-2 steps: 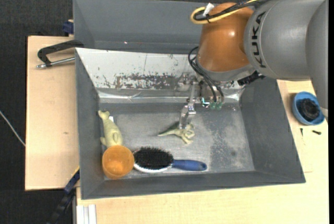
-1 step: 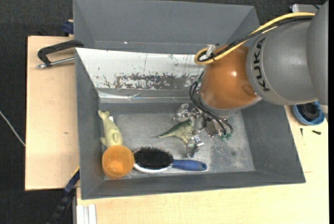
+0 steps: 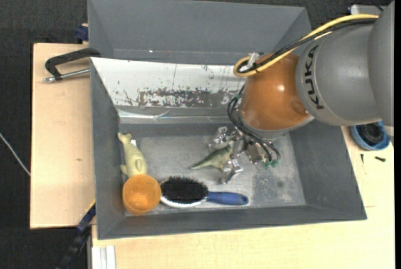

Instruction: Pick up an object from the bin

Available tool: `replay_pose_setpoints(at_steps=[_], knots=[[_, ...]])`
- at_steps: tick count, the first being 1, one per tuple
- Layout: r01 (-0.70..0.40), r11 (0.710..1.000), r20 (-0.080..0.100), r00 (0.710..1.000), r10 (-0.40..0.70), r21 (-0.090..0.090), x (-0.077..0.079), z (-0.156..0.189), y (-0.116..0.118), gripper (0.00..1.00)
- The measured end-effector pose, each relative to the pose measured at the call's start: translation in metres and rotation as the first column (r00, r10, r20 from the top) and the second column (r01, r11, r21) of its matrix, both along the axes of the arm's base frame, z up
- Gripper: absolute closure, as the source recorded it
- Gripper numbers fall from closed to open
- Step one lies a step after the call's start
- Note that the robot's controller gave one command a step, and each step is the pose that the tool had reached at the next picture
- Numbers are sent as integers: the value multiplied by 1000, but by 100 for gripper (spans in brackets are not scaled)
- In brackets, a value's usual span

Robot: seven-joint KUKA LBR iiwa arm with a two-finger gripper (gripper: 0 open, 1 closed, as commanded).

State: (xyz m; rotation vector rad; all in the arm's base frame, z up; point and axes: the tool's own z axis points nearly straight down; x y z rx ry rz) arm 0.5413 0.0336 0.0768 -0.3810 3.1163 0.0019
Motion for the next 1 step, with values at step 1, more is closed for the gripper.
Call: replay_pose_setpoints(at_steps=[1], knots=[[-372,928,13,928,372,-6,51,213,-41,100]])
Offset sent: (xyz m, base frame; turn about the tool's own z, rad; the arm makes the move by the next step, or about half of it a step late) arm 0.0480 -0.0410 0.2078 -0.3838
